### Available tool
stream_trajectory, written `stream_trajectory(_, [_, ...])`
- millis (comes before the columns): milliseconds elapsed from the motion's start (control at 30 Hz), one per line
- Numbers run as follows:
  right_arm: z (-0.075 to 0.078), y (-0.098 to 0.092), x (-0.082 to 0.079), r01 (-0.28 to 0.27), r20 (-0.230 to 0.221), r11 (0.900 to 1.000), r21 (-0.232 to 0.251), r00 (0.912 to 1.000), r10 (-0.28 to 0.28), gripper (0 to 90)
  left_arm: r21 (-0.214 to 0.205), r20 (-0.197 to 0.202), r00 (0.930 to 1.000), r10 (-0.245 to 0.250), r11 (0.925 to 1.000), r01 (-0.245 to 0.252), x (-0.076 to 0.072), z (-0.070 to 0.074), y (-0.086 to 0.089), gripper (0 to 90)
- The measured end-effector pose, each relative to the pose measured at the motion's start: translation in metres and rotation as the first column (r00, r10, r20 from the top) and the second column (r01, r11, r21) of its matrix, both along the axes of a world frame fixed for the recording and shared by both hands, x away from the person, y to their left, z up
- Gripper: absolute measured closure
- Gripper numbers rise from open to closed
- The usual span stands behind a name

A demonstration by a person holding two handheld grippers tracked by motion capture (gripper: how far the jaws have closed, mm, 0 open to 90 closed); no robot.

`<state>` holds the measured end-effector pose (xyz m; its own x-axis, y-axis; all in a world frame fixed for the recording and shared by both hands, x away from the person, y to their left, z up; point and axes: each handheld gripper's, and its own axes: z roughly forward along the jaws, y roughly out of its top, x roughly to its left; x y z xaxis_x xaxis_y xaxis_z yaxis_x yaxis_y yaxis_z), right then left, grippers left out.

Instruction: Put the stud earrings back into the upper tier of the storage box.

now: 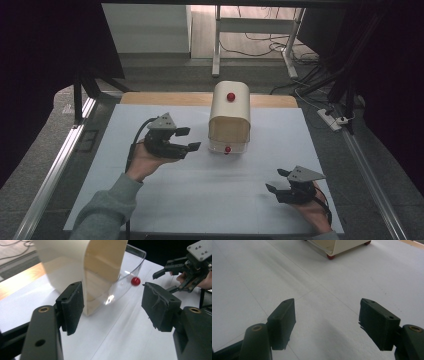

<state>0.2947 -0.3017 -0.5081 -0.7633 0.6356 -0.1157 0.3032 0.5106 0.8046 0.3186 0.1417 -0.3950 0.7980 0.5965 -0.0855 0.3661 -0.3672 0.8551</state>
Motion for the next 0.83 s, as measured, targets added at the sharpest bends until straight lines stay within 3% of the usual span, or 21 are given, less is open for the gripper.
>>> stream_trajectory(133, [-0.001,0.0,0.0,0.004,0.0,1.0,0.002,1.0,-0.004,29.4,0.007,0.023,0.9989,0.041,0.9991,-0.041,-0.018,-0.012,0.021,32.5])
stream_trajectory(367, [0.0,0.0,0.0,0.004,0.002,0.9999,0.01,1.0,-0.004,29.4,0.054,-0.005,0.9912,0.133,0.9898,-0.132,-0.05,-0.054,0.059,31.6])
stream_trajectory(533, [0.002,-0.001,-0.001,0.01,0.015,0.9996,0.025,0.9998,-0.01,29.5,0.057,-0.034,0.9823,0.184,0.9817,-0.182,-0.069,-0.079,0.082,31.2])
stream_trajectory(700, [0.003,-0.001,-0.002,0.013,0.024,0.9995,0.028,0.9996,-0.014,29.6,0.064,-0.069,0.9764,0.205,0.9776,-0.2,-0.079,-0.098,0.093,30.4])
stream_trajectory(833, [0.006,-0.001,-0.003,0.014,0.036,0.9991,0.039,0.9992,-0.015,29.6,0.064,-0.073,0.9766,0.202,0.9782,-0.198,-0.08,-0.102,0.093,30.1])
